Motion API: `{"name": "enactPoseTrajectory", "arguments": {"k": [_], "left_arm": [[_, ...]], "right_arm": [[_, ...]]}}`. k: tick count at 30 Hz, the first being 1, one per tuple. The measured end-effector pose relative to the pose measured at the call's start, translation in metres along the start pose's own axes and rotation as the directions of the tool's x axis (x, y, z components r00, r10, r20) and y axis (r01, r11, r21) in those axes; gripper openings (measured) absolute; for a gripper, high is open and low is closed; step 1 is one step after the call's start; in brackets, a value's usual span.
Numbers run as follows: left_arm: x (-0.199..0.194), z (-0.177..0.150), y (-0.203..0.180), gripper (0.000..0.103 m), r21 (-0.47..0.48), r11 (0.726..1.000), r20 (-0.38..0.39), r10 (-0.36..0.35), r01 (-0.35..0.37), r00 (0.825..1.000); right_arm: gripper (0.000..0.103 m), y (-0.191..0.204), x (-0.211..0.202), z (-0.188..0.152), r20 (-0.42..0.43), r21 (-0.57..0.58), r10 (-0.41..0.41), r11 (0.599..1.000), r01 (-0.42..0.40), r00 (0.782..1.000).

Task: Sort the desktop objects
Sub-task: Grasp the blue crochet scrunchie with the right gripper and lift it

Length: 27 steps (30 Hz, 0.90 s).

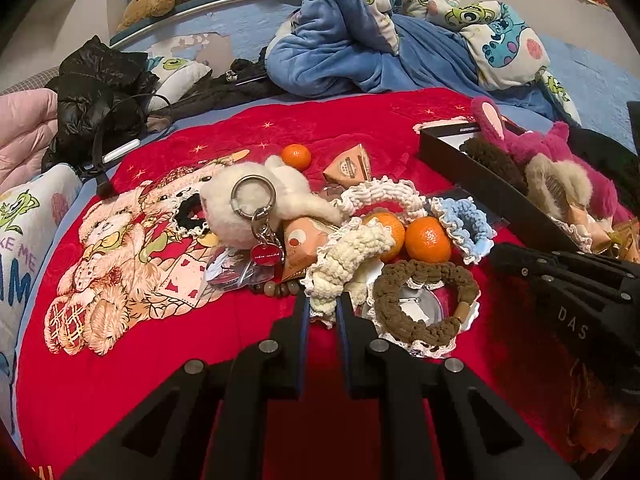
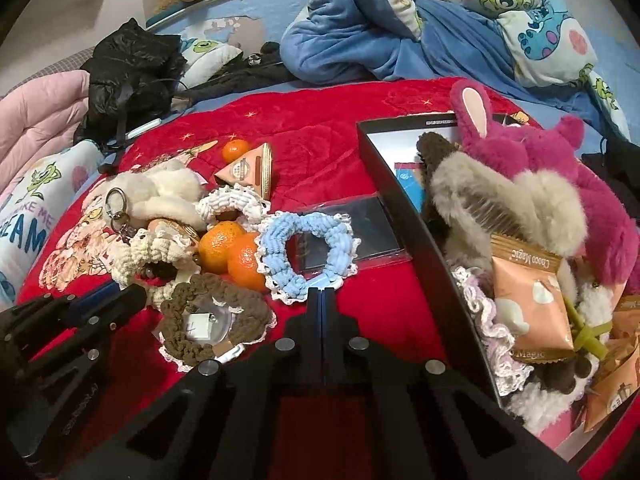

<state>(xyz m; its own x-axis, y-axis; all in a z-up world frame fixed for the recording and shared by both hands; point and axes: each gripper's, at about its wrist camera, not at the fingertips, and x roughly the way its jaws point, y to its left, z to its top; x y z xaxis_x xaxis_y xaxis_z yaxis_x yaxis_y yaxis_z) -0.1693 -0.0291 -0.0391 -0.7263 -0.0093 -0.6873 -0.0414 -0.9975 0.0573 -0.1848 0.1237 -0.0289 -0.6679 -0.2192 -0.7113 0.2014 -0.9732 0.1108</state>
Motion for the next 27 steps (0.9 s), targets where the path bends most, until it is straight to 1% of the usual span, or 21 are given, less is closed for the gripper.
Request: {"name": "enactPoseTrajectory", "arguments": {"k": [2,4,5,6,7,12,16,17,21,22,23,27], "left_arm": [[0.000,0.000,0.000,0.014,-0.001,1.000,-0.001,-0.002,0.002,1.000],[0.001,0.000,0.001,0.014,-0.003,1.000,-0.002,-0.003,0.003,1.000],[0.001,0.000,0.001,0.014,-0.004,1.000,-0.003,-0.004,0.004,1.000],[0.001,0.001,0.001,0.014,-0.006,1.000,-0.004,-0.005,0.005,1.000],[0.001,0.000,0.002,0.014,-0.009,1.000,-0.004,-0.008,0.008,1.000],[0.001,0.000,0.001,0.014,-0.004,1.000,-0.006,-0.010,0.010,1.000],[0.002,0.000,0.000,0.014,0.001,1.000,-0.005,-0.009,0.009,1.000],[0.002,0.000,0.000,0.014,0.002,1.000,-0.006,-0.009,0.009,1.000],[0.003,0.000,0.000,0.014,0.001,1.000,-0.007,-0.006,0.006,1.000],[0.003,0.000,0.000,0.014,0.002,1.000,-0.007,-0.006,0.006,1.000],[0.003,0.000,-0.001,0.014,0.004,1.000,-0.007,-0.006,0.006,1.000],[0.003,0.000,-0.001,0.014,0.009,1.000,-0.007,-0.002,0.002,1.000]], "right_arm": [[0.006,-0.002,0.001,0.000,-0.003,0.024,0.014,1.000,-0.014,1.000],[0.006,-0.006,0.003,0.000,0.001,0.054,0.043,0.998,-0.043,0.999],[0.013,-0.007,0.004,0.000,0.003,0.063,0.045,0.997,-0.045,0.999],[0.017,-0.008,0.004,0.000,0.008,0.071,0.043,0.996,-0.044,0.999],[0.023,-0.008,0.005,0.000,0.011,0.073,0.041,0.996,-0.041,0.999],[0.029,-0.005,0.011,0.003,0.013,0.078,0.031,0.996,-0.032,0.999],[0.030,-0.007,0.020,0.005,-0.001,0.105,0.044,0.994,-0.044,0.999],[0.029,-0.007,0.022,0.006,-0.002,0.107,0.044,0.993,-0.043,0.999],[0.029,-0.005,0.027,0.007,-0.013,0.096,0.032,0.995,-0.030,0.999],[0.025,-0.005,0.027,0.007,-0.015,0.092,0.032,0.995,-0.031,0.999],[0.023,-0.004,0.027,0.007,-0.018,0.088,0.034,0.996,-0.032,0.999],[0.023,-0.003,0.028,0.006,-0.021,0.078,0.023,0.997,-0.021,1.000]]}}
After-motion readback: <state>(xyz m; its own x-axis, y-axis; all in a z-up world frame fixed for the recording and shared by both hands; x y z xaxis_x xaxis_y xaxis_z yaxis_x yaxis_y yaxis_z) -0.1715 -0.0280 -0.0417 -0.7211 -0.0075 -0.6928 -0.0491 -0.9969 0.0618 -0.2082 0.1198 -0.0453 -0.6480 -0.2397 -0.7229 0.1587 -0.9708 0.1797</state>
